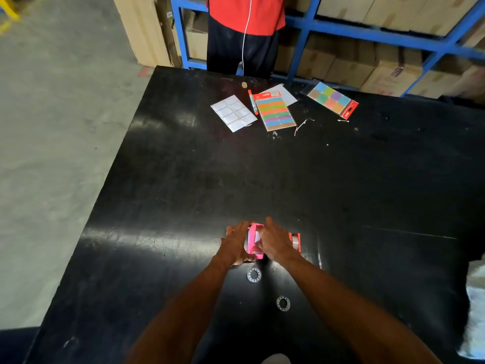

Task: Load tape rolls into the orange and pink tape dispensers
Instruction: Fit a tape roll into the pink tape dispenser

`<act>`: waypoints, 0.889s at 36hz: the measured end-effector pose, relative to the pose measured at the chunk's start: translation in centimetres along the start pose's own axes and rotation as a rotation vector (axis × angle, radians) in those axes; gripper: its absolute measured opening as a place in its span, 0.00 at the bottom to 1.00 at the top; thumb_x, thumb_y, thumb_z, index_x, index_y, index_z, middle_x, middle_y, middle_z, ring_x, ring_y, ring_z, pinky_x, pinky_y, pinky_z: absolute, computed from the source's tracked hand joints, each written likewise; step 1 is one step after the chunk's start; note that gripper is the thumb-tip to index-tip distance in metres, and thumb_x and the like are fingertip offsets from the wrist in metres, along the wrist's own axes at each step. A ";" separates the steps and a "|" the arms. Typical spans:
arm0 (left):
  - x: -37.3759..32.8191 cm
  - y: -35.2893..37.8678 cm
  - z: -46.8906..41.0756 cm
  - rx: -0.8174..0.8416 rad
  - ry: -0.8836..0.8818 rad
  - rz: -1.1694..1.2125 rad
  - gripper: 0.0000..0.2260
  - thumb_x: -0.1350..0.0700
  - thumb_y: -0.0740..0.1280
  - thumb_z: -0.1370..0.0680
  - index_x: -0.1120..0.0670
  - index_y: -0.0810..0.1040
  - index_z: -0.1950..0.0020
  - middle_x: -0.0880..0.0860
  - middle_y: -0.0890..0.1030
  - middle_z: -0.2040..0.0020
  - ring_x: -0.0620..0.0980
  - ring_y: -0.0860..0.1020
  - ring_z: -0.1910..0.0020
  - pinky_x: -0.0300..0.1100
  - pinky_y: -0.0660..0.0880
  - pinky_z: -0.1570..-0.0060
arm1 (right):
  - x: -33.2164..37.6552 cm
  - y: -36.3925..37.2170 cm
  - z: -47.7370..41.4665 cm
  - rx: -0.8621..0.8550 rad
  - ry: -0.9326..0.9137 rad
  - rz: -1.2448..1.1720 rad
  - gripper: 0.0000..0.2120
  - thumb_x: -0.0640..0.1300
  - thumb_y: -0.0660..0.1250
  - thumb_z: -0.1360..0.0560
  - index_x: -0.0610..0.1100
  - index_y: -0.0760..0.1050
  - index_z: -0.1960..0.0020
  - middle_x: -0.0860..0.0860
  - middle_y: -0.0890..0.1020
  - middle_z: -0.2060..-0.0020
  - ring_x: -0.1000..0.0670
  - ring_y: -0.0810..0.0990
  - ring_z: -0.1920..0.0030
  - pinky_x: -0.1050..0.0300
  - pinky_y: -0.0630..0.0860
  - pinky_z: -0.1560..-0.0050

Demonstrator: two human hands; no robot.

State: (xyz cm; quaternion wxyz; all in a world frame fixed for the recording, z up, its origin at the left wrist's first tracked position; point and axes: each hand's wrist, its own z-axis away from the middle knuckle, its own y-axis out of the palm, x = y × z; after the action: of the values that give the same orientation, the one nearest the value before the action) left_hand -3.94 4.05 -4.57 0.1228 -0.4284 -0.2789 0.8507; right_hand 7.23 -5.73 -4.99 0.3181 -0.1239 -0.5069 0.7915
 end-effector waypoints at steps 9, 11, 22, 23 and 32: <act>0.4 1.0 -0.3 -0.034 -0.013 0.026 0.45 0.48 0.83 0.40 0.42 0.62 0.30 0.45 0.69 0.31 0.55 0.63 0.30 0.65 0.63 0.34 | -2.2 -1.9 -0.7 0.171 -0.130 -0.202 0.20 0.49 0.70 0.23 0.43 0.75 0.34 0.45 0.70 0.40 0.41 0.77 0.41 0.52 0.72 0.39; 0.6 1.0 -0.5 -0.025 -0.009 0.017 0.45 0.48 0.83 0.40 0.43 0.61 0.29 0.45 0.69 0.30 0.55 0.63 0.29 0.64 0.63 0.35 | -2.4 -2.4 -0.8 0.190 -0.129 -0.223 0.20 0.49 0.70 0.23 0.44 0.75 0.33 0.46 0.71 0.40 0.43 0.77 0.40 0.57 0.70 0.42; 0.9 1.1 -0.7 -0.010 -0.025 0.014 0.47 0.48 0.83 0.40 0.41 0.61 0.28 0.46 0.69 0.29 0.55 0.61 0.28 0.63 0.61 0.34 | -2.8 -3.1 1.4 0.134 -0.005 -0.383 0.20 0.51 0.70 0.23 0.43 0.75 0.35 0.45 0.78 0.39 0.45 0.78 0.40 0.59 0.70 0.43; 1.1 1.3 -0.8 -0.015 -0.016 0.014 0.47 0.47 0.83 0.41 0.41 0.61 0.29 0.46 0.70 0.29 0.55 0.61 0.28 0.63 0.62 0.34 | -2.9 -3.1 1.7 0.121 0.011 -0.405 0.22 0.52 0.71 0.24 0.43 0.75 0.35 0.45 0.78 0.39 0.45 0.79 0.41 0.56 0.73 0.41; 0.8 0.3 -0.3 0.052 0.011 -0.067 0.59 0.49 0.85 0.43 0.38 0.51 0.23 0.51 0.66 0.25 0.59 0.61 0.25 0.64 0.66 0.32 | -3.7 -3.6 4.1 -0.009 -0.009 -0.582 0.18 0.49 0.75 0.29 0.44 0.79 0.42 0.49 0.83 0.47 0.49 0.82 0.50 0.49 0.80 0.46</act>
State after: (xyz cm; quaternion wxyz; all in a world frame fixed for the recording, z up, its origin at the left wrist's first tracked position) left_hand -4.21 4.26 -5.47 0.1636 -0.4203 -0.2703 0.8506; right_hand 9.31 -10.04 -0.37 0.5290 0.0289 -0.5260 0.6654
